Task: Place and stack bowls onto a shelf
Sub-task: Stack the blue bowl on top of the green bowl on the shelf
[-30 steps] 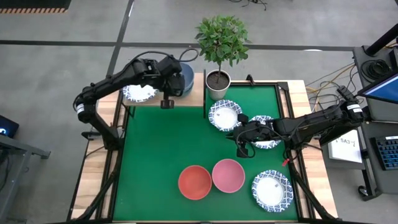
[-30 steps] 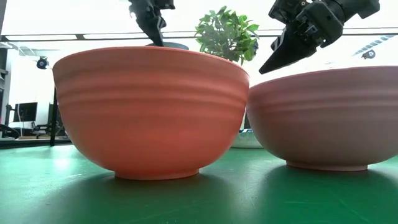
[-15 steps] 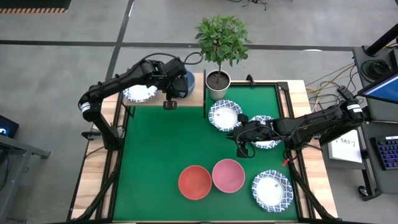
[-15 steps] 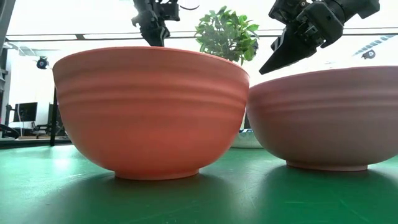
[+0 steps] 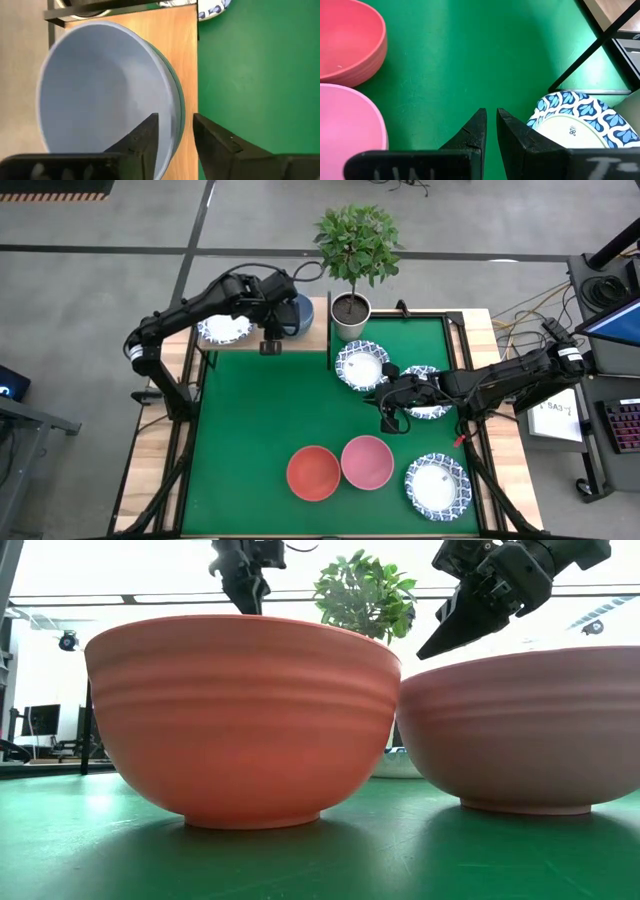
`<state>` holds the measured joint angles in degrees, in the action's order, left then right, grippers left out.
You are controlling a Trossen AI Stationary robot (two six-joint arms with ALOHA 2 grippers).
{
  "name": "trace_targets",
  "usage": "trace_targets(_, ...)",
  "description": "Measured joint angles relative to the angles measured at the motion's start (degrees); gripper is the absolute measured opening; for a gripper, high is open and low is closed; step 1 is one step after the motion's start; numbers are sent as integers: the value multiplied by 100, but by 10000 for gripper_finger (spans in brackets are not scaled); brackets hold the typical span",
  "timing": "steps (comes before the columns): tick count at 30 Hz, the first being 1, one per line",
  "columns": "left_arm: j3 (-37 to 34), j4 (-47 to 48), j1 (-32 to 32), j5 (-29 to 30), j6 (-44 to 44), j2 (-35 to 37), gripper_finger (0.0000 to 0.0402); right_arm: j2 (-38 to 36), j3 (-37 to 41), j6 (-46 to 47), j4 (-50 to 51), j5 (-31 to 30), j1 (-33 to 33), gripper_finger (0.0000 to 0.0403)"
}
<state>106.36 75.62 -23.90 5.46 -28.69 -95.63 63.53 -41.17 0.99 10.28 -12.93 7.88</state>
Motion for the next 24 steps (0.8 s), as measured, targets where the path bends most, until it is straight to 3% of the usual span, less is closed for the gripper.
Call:
trace_targets(5,200,-109,-2,-322,143,152,113,0,5,4,-3,2,0,31)
trace_targets(10,-266,-820,-2,-731,222,731,66,0,26,-4,-4,132,2,31)
trace_targets(15,-1740,-2699,-52,-771,492,1711,8,0,28,-100,-42,138,2,31)
trace_targets(20,-3478,-4992,-59,-766,840,2497,3,-2,28,-190,-105,138,0,31)
trace_targets(24,-4338,-6004,-70,-757,1042,2725,1,-2,28,-186,-137,138,1,31)
